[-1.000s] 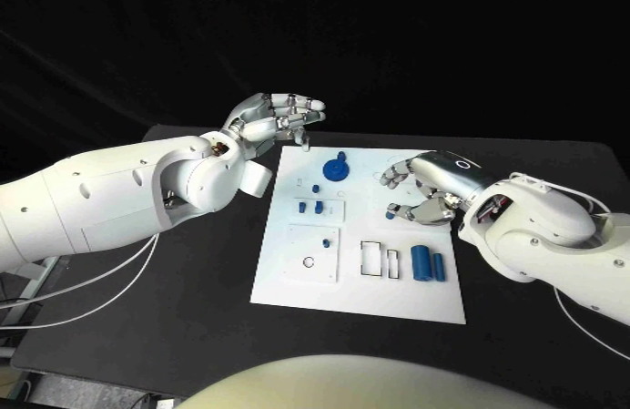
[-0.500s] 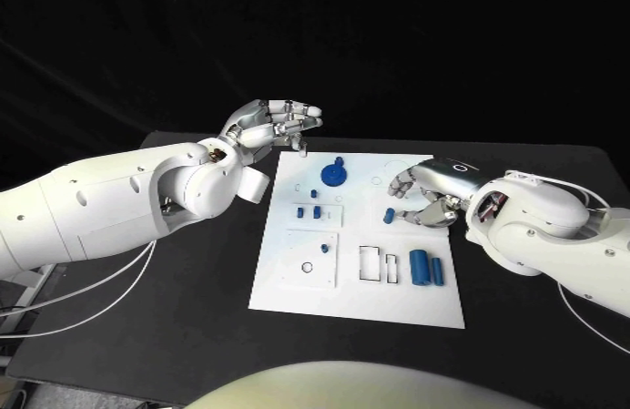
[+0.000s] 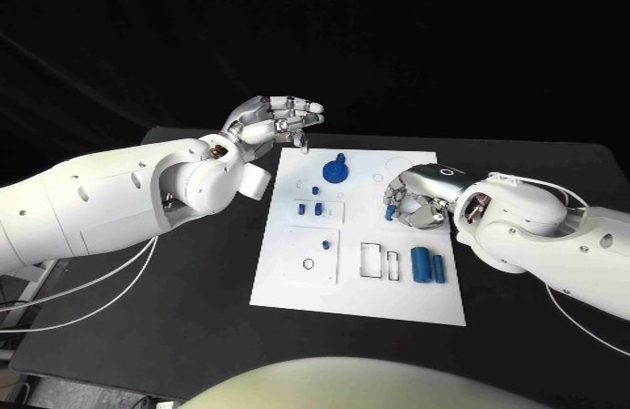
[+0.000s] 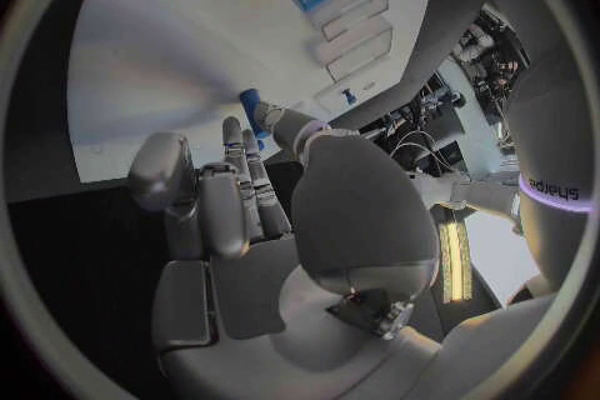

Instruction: Assemble the parts on the task board

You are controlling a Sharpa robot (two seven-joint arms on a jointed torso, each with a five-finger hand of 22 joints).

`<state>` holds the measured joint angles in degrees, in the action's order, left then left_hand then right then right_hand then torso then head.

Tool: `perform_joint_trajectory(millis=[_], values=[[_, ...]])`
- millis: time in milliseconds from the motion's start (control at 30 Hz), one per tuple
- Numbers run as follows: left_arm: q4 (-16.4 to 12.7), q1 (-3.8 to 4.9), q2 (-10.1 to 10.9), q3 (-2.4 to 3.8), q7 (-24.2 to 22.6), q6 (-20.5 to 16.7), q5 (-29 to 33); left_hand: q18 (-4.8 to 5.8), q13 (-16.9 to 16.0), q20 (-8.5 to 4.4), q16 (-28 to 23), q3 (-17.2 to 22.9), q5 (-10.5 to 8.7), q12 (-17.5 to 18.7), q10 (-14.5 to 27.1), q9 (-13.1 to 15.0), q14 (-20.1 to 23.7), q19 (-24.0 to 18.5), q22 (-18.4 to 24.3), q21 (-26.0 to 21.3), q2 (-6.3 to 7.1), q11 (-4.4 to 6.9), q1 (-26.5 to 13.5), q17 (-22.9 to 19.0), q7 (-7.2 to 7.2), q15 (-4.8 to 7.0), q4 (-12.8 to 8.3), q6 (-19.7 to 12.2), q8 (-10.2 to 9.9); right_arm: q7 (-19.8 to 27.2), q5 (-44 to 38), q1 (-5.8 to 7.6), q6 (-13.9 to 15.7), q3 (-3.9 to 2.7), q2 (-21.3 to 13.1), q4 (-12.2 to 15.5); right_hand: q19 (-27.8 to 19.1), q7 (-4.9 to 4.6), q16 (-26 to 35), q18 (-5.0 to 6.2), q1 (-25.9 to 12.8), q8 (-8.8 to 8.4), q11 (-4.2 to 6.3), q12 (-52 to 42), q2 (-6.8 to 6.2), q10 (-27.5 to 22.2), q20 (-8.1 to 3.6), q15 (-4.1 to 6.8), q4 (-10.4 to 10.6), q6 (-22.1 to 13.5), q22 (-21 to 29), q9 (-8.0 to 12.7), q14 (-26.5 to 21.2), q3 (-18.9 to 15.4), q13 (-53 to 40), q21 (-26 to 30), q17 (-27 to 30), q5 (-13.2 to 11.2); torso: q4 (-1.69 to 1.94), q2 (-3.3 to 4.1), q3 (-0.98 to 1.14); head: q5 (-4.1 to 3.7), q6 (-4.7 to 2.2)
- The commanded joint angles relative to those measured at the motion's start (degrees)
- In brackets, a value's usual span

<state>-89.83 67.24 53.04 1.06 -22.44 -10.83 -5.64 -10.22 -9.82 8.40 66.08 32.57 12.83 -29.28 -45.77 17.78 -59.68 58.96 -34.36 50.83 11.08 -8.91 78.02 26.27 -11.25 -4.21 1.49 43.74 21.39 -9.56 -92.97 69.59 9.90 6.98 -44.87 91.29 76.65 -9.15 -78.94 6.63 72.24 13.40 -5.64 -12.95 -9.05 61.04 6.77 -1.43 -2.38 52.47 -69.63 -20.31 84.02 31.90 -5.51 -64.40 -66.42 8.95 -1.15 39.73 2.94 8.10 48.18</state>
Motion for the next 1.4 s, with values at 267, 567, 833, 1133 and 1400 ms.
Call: perform_joint_trajectory(millis=[267,567,833,1133,1400], values=[[-0.01,0.04,0.01,0.03,-0.44,1.05,-0.04,-0.4,-0.05,0.51,0.28,0.03,0.2,-0.21,0.36,0.05,0.38,0.04,0.06,-0.23,-0.22,-0.16,-0.21,-0.05,-1.73,0.12,-0.11,-0.45,0.26,-0.13,-0.48,-0.37,-1.51,0.04,0.43,-0.11,0.74,0.37,-0.52,-0.83,-0.2,0.81,0.54,-0.18,0.58,2.62,-0.39,0.97,0.23,2.13,-0.81,-0.54,1.47,1.26,0.43,-0.79,-0.13,-0.7,-0.07,-0.09,0.01,0.1,0.26],[0.04,0.04,0.02,0.03,-0.4,1.09,-0.04,-0.4,-0.08,0.52,0.36,0.06,0.2,-0.37,0.43,0.1,0.36,0.07,0.05,-0.2,-0.25,-0.15,-0.18,-0.07,-1.72,0.13,-0.16,-0.51,0.37,-0.04,-0.42,-0.47,-0.31,0.05,0.53,0.15,0.86,0.39,-0.59,-0.88,-0.32,0.93,0.62,-0.12,0.58,3.08,-0.49,1.06,0.32,2.44,-1.02,-0.65,1.49,1.37,0.49,-0.99,-0.19,-0.8,-0.11,-0.07,0.05,0.05,0.32],[0.03,0.04,0.04,0.03,-0.31,1.17,-0.04,-0.4,-0.08,0.52,0.37,0.06,0.2,-0.38,0.43,0.1,0.36,0.07,0.05,-0.2,-0.26,-0.15,-0.18,-0.07,-1.71,0.13,-0.16,-0.51,0.38,-0.5,-0.36,-0.51,0.68,0.05,0.52,0.27,0.91,0.09,-0.71,-0.93,-1.19,0.6,0.42,0.41,-0.15,3.12,-0.49,0.96,0.78,2.05,-1.14,-0.63,1.53,1.1,0.72,-1.01,-0.29,-0.95,-0.09,-0.03,0.02,0.0,0.34],[0.03,0.05,0.04,0.03,-0.27,1.21,-0.05,-0.41,-0.09,0.51,0.41,0.07,0.19,-0.47,0.49,0.13,0.36,0.09,0.05,-0.18,-0.24,-0.15,-0.12,-0.08,-1.71,0.14,-0.23,-0.56,0.44,-1.05,-0.41,-0.52,1.33,0.05,0.6,0.26,0.89,-0.27,-0.85,-0.94,-2.07,0.11,0.15,0.87,-1.02,2.93,-0.35,0.74,1.28,1.37,-1.16,-0.54,1.55,0.64,0.88,-0.91,-0.42,-0.96,-0.03,-0.07,-0.01,0.05,0.42],[0.04,0.05,0.05,0.03,-0.25,1.21,-0.05,-0.41,-0.09,0.51,0.41,0.07,0.19,-0.47,0.49,0.13,0.36,0.09,0.05,-0.18,-0.24,-0.15,-0.12,-0.08,-1.71,0.14,-0.23,-0.56,0.44,-1.38,-0.51,-0.53,1.52,0.05,0.72,0.17,0.85,-0.41,-0.94,-0.92,-2.32,-0.17,0.09,0.86,-1.44,3.1,-0.28,0.67,1.41,0.93,-1.13,-0.48,1.57,0.42,0.85,-0.8,-0.5,-0.95,-0.05,-0.08,-0.02,0.13,0.48]])
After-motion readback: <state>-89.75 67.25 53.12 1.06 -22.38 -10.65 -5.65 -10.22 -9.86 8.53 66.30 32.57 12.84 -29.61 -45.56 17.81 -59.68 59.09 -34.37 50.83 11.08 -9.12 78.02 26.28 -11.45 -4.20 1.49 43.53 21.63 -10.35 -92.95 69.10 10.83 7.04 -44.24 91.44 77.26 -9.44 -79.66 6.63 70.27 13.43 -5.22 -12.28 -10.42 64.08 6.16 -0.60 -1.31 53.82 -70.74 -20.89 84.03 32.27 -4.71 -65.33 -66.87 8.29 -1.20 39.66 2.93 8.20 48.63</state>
